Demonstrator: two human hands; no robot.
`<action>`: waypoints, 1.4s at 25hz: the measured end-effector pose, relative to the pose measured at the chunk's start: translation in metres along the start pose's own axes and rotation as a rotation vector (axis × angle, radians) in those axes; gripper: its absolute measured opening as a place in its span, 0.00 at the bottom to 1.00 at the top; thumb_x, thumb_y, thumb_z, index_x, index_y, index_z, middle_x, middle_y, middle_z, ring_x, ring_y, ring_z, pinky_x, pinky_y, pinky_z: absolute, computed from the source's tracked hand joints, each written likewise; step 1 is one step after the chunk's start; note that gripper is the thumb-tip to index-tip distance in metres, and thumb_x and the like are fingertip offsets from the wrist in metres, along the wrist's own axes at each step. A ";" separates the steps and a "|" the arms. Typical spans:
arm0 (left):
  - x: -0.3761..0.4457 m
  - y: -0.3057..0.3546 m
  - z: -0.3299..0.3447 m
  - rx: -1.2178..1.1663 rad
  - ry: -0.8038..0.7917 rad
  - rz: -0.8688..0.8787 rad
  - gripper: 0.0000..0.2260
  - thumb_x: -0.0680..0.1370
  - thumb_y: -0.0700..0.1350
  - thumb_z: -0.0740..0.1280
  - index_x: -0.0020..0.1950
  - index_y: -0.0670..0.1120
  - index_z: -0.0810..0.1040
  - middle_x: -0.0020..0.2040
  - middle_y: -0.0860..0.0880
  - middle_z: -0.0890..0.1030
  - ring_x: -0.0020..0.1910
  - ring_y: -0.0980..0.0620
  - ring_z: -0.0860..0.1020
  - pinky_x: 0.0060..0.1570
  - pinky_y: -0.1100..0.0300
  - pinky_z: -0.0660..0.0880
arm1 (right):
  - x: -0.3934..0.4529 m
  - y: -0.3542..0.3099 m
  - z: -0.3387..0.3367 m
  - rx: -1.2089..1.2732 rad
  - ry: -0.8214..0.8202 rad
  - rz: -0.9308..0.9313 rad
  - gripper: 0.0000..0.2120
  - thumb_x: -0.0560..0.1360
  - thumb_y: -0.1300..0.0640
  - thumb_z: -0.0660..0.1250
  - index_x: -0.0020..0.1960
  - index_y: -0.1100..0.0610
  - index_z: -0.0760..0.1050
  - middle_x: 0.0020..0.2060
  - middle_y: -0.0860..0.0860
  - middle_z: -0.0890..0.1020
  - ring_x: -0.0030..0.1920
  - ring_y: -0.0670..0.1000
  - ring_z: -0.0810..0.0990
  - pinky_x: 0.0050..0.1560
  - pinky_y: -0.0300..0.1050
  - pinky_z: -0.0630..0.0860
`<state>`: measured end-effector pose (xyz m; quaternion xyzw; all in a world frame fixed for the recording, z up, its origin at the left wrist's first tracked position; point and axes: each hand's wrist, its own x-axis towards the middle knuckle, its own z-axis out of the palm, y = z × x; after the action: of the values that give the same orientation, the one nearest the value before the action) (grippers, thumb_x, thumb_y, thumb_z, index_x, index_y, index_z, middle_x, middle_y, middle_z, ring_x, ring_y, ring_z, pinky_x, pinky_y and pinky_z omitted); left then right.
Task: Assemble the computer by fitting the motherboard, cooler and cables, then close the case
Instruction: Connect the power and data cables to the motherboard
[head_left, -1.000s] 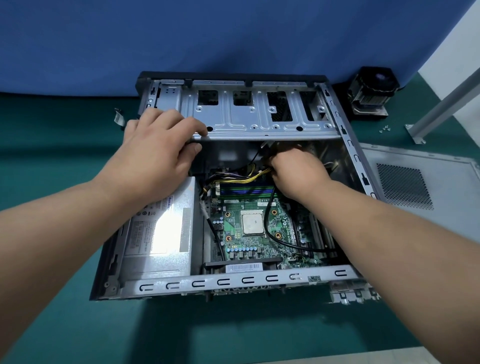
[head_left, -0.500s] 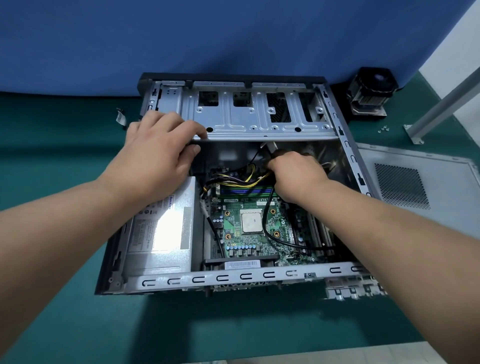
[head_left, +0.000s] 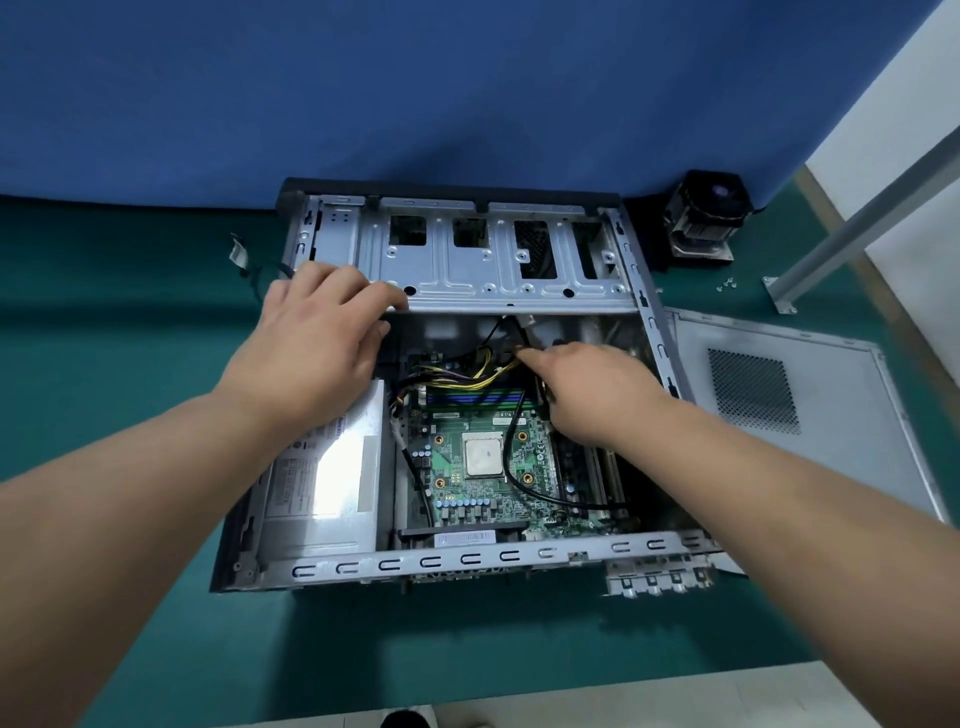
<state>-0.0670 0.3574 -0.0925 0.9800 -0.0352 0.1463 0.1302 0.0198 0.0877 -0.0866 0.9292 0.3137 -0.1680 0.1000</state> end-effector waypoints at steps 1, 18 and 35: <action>0.000 0.000 0.000 -0.002 -0.007 0.000 0.11 0.83 0.45 0.64 0.64 0.53 0.76 0.54 0.51 0.76 0.61 0.43 0.68 0.57 0.44 0.65 | -0.009 0.007 -0.003 -0.059 0.091 -0.046 0.27 0.75 0.56 0.62 0.74 0.45 0.69 0.61 0.50 0.81 0.60 0.56 0.79 0.61 0.54 0.76; 0.003 0.004 -0.010 0.052 -0.152 -0.069 0.16 0.80 0.47 0.57 0.67 0.52 0.74 0.66 0.50 0.73 0.66 0.42 0.68 0.63 0.46 0.64 | -0.033 0.038 0.000 -0.013 0.220 -0.153 0.15 0.75 0.48 0.57 0.37 0.48 0.79 0.31 0.46 0.80 0.37 0.48 0.75 0.65 0.53 0.68; 0.076 0.043 -0.002 0.183 -0.515 -0.129 0.52 0.72 0.27 0.66 0.81 0.68 0.47 0.85 0.49 0.44 0.83 0.38 0.46 0.75 0.29 0.39 | -0.034 0.059 -0.026 0.940 -0.058 0.496 0.34 0.79 0.60 0.57 0.80 0.49 0.44 0.37 0.56 0.80 0.32 0.54 0.77 0.32 0.54 0.76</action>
<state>0.0005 0.3142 -0.0579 0.9928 0.0088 -0.1138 0.0371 0.0372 0.0301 -0.0446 0.9150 -0.0272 -0.2872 -0.2820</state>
